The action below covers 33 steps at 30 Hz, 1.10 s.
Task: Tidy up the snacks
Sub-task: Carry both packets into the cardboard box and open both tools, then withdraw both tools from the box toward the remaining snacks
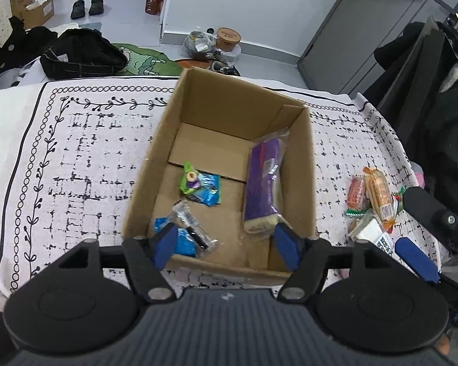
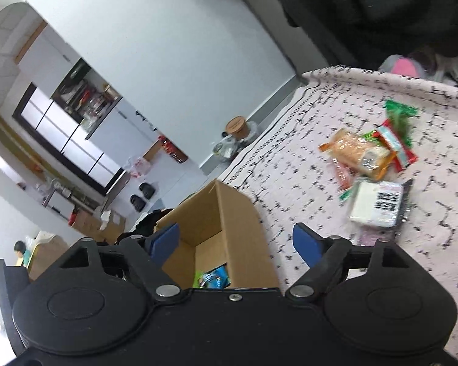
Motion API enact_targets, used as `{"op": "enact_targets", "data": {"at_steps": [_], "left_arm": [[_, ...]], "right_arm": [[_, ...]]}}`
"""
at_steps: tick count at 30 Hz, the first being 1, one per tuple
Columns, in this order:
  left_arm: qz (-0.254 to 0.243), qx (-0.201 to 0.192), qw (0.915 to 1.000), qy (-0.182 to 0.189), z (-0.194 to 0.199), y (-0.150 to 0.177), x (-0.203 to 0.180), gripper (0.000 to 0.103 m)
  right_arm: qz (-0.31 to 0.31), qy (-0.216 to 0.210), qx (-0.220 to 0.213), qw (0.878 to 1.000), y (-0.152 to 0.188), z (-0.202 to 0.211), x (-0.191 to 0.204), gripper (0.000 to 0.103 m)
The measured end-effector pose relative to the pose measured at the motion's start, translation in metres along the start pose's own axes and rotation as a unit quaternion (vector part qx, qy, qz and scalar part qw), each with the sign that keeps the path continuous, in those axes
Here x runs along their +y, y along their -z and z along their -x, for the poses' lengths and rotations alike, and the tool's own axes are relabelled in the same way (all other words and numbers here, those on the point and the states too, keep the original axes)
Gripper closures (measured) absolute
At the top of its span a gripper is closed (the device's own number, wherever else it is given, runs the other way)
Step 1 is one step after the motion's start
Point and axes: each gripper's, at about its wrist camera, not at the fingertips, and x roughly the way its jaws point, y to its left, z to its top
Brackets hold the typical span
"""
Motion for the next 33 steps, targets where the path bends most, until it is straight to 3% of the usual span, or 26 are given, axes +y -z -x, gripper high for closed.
{"op": "enact_targets", "data": {"at_steps": [14, 21, 25, 33], "left_arm": [[-0.029, -0.003, 0.9995, 0.012, 0.002, 0.006, -0.053, 0.027], [-0.05, -0.005, 0.9985, 0.021, -0.002, 0.013, -0.084, 0.025], [-0.054, 0.004, 0.9981, 0.029, -0.01, 0.017, -0.097, 0.024], [-0.071, 0.016, 0.9963, 0.047, -0.026, 0.022, -0.123, 0.024]], "right_arm": [[-0.057, 0.084, -0.033, 0.994, -0.019, 0.03, -0.042, 0.014], [-0.118, 0.113, -0.023, 0.986, -0.025, 0.039, -0.072, 0.009], [-0.159, 0.119, -0.019, 0.98, -0.027, 0.044, -0.088, 0.008], [-0.181, 0.133, -0.021, 0.974, -0.032, 0.045, -0.104, 0.008]]}}
